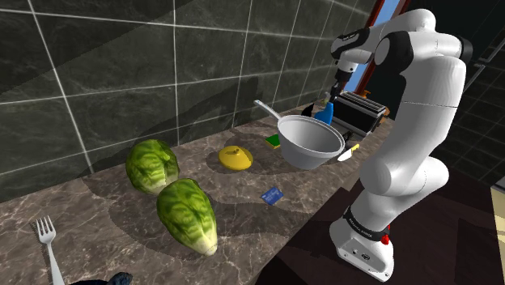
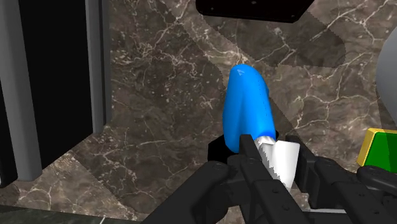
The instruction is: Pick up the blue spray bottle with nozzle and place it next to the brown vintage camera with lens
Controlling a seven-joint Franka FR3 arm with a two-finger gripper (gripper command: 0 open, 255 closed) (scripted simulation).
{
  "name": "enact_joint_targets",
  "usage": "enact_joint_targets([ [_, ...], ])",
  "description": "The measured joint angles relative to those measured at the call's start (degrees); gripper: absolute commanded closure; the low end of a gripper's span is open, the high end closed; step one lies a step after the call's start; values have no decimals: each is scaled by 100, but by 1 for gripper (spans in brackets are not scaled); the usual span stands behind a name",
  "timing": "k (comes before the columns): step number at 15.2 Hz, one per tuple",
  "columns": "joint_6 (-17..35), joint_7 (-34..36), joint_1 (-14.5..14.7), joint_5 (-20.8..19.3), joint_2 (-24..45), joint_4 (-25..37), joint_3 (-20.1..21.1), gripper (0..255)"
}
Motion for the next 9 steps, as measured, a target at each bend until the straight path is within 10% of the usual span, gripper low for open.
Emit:
enact_joint_targets([
  [7,104,4,9,12,26,-77,10,255],
  [8,104,4,9,12,26,-77,10,0],
  [9,105,4,9,12,26,-77,10,0],
])
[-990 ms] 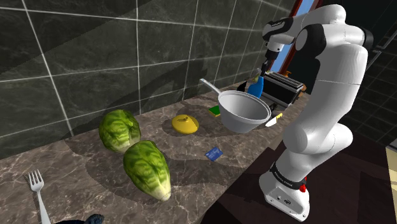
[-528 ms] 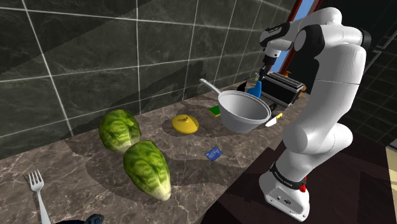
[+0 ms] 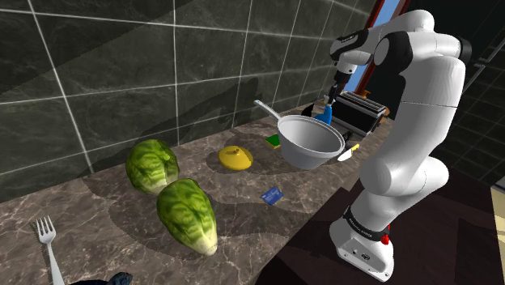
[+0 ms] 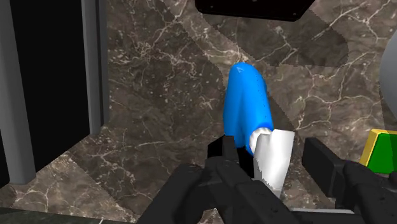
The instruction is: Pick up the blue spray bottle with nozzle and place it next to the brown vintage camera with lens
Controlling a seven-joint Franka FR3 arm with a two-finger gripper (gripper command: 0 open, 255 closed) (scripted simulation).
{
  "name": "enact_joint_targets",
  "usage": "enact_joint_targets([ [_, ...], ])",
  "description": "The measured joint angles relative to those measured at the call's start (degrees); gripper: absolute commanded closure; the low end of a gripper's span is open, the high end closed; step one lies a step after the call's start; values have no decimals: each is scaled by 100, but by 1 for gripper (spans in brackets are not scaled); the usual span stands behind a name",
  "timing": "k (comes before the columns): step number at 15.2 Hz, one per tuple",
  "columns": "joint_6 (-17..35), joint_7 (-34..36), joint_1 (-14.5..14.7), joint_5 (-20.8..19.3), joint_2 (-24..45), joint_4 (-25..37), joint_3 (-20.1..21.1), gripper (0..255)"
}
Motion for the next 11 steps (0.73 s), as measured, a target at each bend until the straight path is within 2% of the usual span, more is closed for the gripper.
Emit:
enact_joint_targets([
  [5,0,0,0,0,0,0,0,0],
  [11,-637,41,-15,-55,-103,549,-27,0],
])
